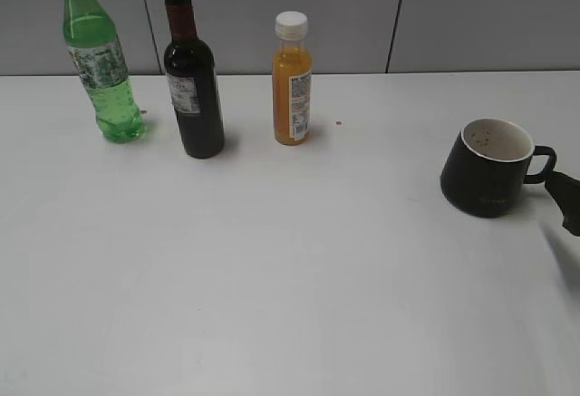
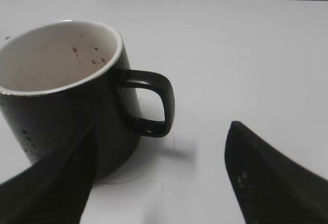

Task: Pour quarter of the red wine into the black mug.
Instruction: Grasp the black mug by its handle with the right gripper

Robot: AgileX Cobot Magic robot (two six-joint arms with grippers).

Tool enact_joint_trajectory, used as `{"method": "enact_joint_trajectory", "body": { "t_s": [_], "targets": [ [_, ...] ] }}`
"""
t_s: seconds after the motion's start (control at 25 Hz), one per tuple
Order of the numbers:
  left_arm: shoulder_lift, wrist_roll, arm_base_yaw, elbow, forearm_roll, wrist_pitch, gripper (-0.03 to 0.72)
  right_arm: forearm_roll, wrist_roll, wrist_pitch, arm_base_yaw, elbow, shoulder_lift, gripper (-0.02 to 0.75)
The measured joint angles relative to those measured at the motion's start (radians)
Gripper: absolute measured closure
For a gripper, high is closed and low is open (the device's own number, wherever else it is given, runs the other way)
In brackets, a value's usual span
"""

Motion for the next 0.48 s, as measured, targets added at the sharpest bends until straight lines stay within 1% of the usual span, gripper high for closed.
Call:
{"method": "enact_joint_trajectory", "body": {
  "t_s": [0.24,0.48],
  "targets": [
    [0.0,0.0,0.0,0.0,0.0,0.0,0.099,0.035,-0.024,0.0,0.0,-0.04,0.053,0.152],
    [0.0,0.0,0.0,0.0,0.0,0.0,0.099,0.032,-0.025,0.0,0.0,-0.098,0.106,0.152]
  ]
}}
